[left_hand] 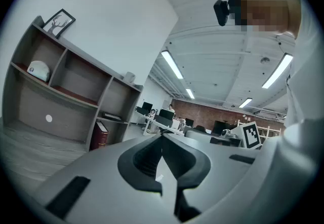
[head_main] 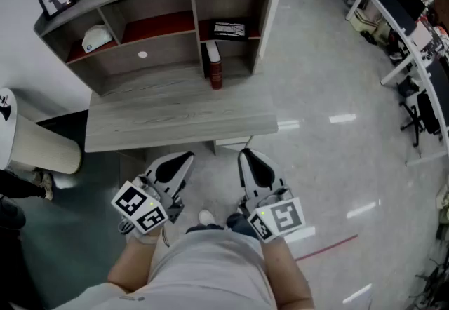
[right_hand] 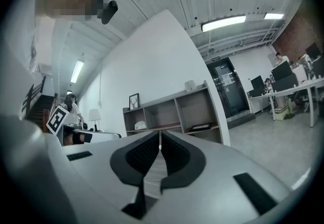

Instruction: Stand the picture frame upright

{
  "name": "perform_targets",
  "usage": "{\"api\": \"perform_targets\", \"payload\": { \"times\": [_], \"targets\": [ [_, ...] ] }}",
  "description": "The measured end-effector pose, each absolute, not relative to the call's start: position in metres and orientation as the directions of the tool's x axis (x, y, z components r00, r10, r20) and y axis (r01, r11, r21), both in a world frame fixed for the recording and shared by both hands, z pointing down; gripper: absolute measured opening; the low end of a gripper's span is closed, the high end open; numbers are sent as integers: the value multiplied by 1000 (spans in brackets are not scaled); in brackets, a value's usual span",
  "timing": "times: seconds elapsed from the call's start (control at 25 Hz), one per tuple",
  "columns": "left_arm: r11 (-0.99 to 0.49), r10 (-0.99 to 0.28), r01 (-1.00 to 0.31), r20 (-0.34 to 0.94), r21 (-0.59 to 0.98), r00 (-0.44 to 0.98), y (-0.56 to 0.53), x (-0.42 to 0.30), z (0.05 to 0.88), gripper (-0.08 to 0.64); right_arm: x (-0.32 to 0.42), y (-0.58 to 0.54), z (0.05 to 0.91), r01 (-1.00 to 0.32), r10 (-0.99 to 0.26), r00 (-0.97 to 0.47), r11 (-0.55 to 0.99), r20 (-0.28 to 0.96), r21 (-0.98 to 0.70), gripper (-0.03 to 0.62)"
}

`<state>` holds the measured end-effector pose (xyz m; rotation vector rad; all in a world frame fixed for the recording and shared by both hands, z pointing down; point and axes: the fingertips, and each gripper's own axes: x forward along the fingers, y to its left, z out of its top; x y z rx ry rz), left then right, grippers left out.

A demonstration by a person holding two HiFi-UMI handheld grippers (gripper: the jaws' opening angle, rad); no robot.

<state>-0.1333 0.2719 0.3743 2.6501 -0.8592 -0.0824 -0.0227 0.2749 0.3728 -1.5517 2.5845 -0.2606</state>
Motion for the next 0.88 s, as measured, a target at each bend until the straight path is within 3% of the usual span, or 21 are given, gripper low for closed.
{"api": "perform_targets", "payload": {
  "times": [0.88],
  "targets": [
    [-700,-653,-655,115,284,748,238,-44,377,15,74,230,376,-817,-861,-506,496,-49,-295,29]
  ]
}}
